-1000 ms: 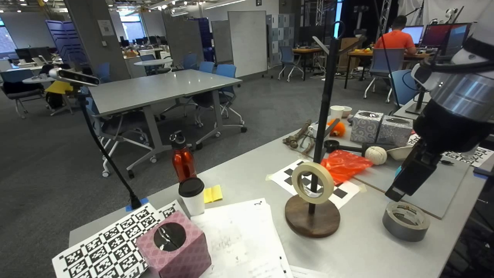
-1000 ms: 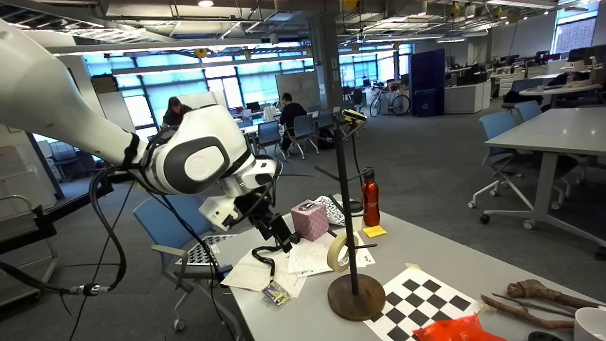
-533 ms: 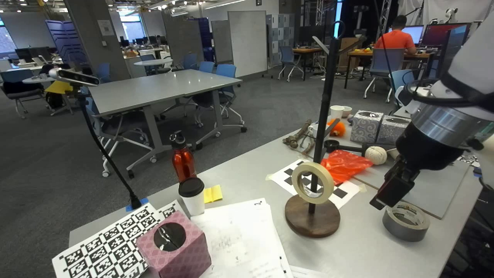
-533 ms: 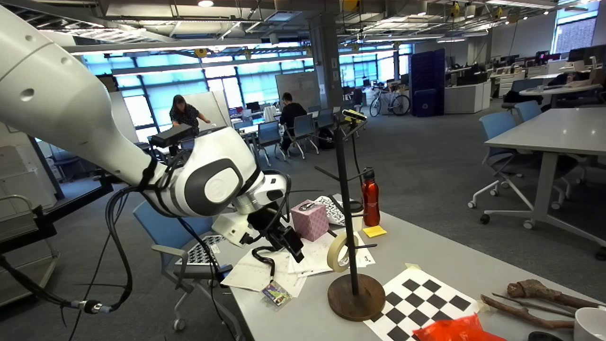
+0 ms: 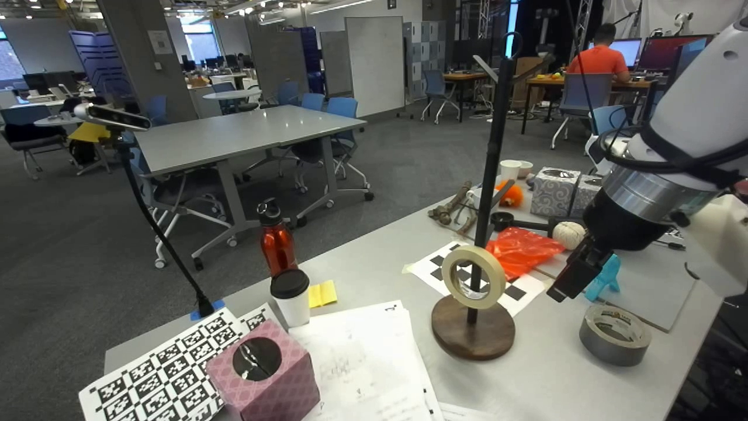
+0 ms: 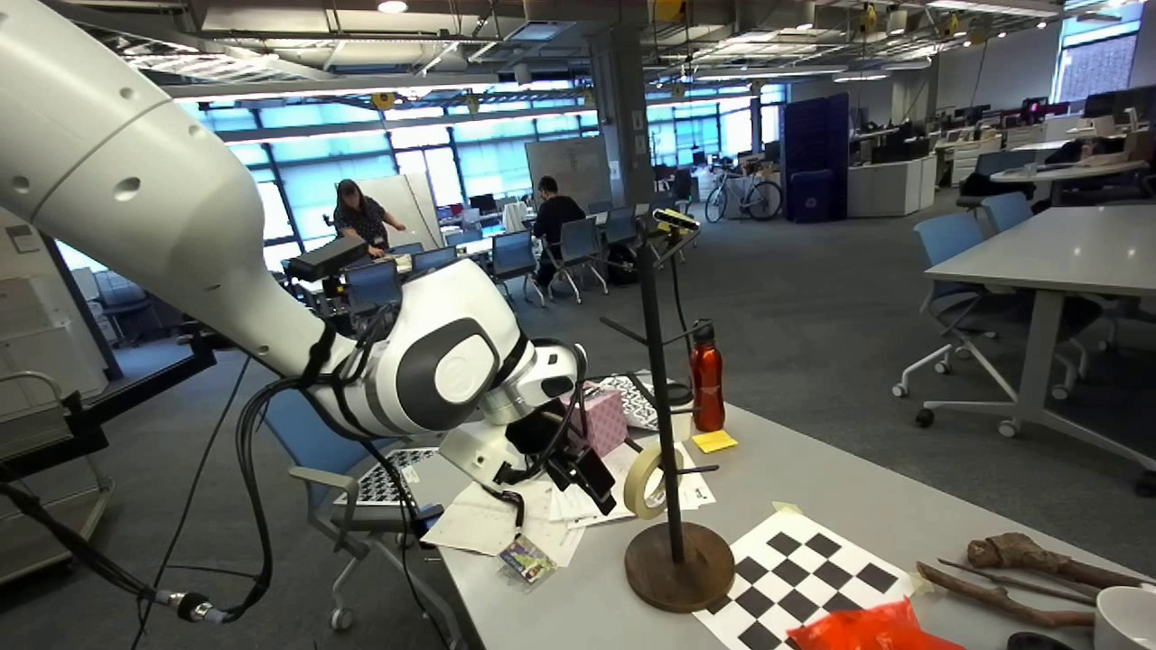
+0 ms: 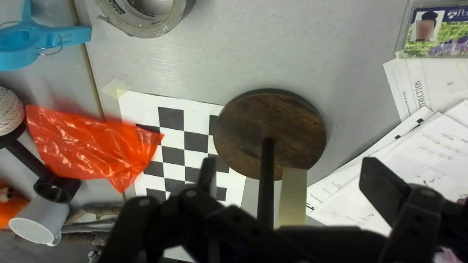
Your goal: Put the masking tape on the table
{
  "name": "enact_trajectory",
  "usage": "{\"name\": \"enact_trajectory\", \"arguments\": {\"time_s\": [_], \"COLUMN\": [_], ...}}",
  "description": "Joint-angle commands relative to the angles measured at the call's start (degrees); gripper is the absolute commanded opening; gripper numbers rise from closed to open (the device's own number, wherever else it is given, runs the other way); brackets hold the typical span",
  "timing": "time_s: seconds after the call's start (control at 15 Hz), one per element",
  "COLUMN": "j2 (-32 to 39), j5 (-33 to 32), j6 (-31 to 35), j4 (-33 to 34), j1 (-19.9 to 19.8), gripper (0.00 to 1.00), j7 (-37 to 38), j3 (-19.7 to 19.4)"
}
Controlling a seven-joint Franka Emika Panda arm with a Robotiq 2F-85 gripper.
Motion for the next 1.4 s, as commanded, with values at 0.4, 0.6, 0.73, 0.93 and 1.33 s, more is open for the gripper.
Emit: {"name": "enact_trajectory", "arguments": {"time_s": [0.4, 0.6, 0.73, 0.93, 1.33], "j2": [2.1, 4.4, 6.1, 8.8, 13.9], "j5": [0.3, 0.0, -0.2, 0.6, 2.5], "j6": [2.1, 4.5, 6.2, 7.9, 12.1], "j4": [0.7, 1.9, 2.7, 4.5, 8.2], "j1": [0.1, 0.1, 0.1, -0.1, -1.2], "gripper": [1.0, 1.0, 1.0, 1.0, 1.0], "j7": [0.5, 1.0, 1.3, 1.5, 0.6], "j3": [0.2, 0.1, -0.1, -0.3, 0.0]}}
